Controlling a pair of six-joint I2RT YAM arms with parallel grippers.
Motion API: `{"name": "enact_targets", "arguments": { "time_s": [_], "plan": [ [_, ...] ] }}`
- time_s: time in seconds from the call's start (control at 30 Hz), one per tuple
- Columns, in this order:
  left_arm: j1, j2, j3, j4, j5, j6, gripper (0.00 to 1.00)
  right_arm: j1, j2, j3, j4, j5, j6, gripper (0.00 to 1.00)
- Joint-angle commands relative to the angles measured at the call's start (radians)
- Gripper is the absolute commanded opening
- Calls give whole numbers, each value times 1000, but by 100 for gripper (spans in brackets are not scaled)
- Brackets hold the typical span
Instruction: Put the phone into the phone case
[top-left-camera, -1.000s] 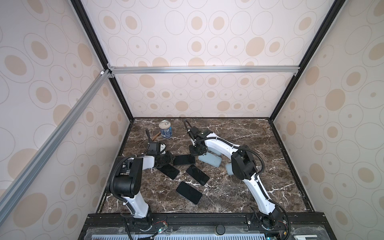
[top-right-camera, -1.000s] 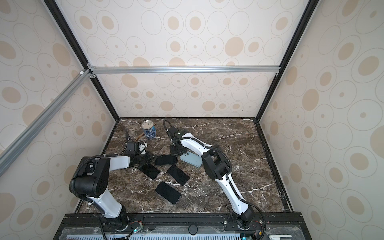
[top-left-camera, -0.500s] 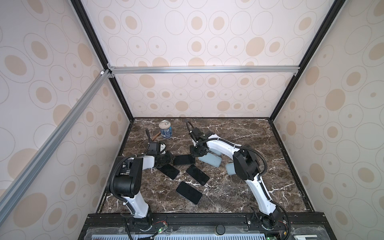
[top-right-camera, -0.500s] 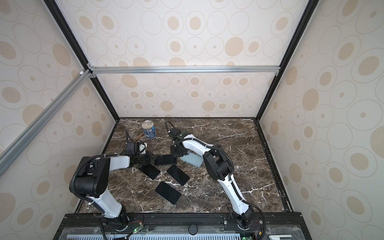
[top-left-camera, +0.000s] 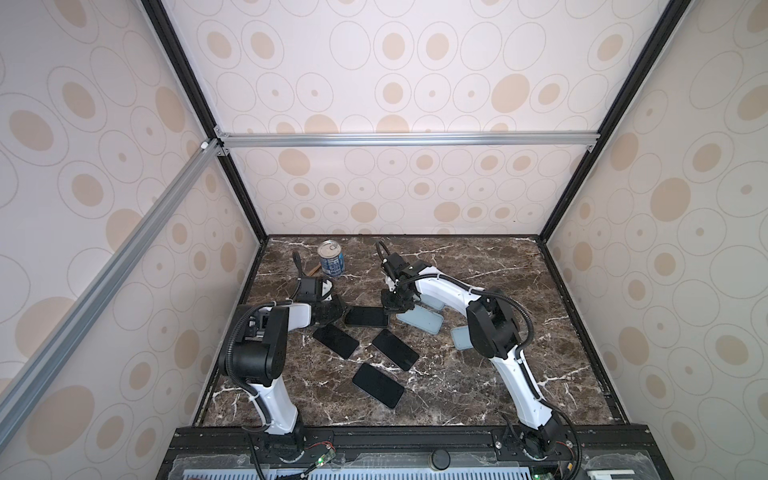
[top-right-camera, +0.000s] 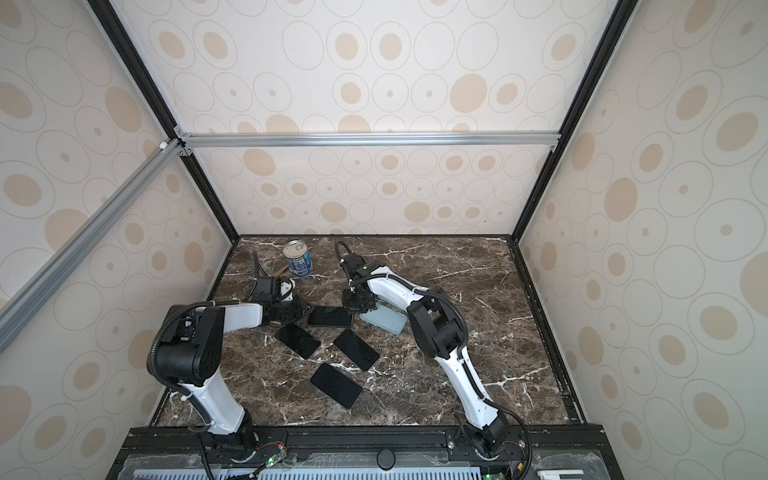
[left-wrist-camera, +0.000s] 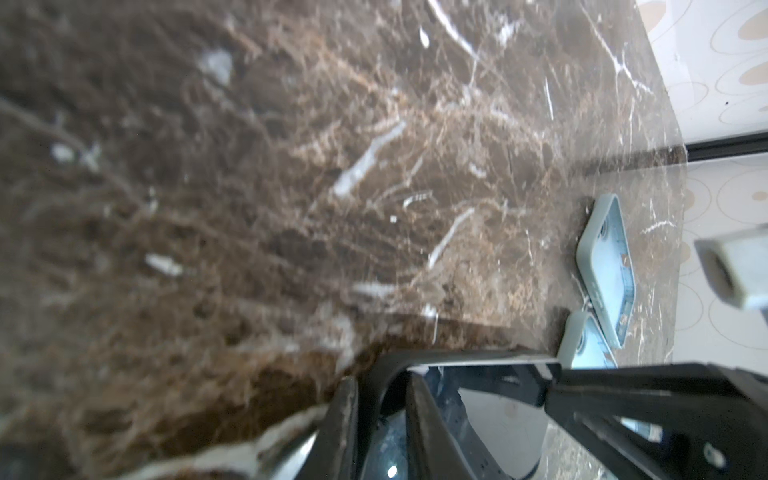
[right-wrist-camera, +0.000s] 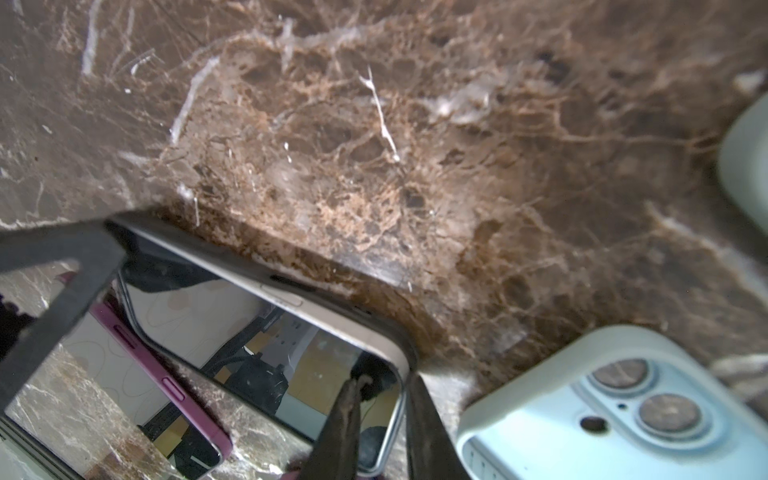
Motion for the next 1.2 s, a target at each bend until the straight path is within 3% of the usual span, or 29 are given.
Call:
{"name": "enact_targets", "arguments": {
  "time_s": [0.0, 0.17, 0.57, 0.9, 1.17],
  "plan": [
    [-32, 48, 34, -71, -9, 0, 22, 16, 18, -40, -96, 61, -21, 21],
    [-41, 68, 31, -54, -1, 3, 22, 10, -22, 28, -114, 109, -56, 21],
    [-42, 119, 61, -69, -5, 46, 22, 11, 85, 248, -253, 153, -116, 16],
    [-42, 103, 52, -64, -22, 49, 22, 5, 58, 197, -294, 207, -137, 15],
    [-42, 99, 49, -64, -19, 53, 22, 4, 97, 165, -264, 114, -129, 13]
  ]
}}
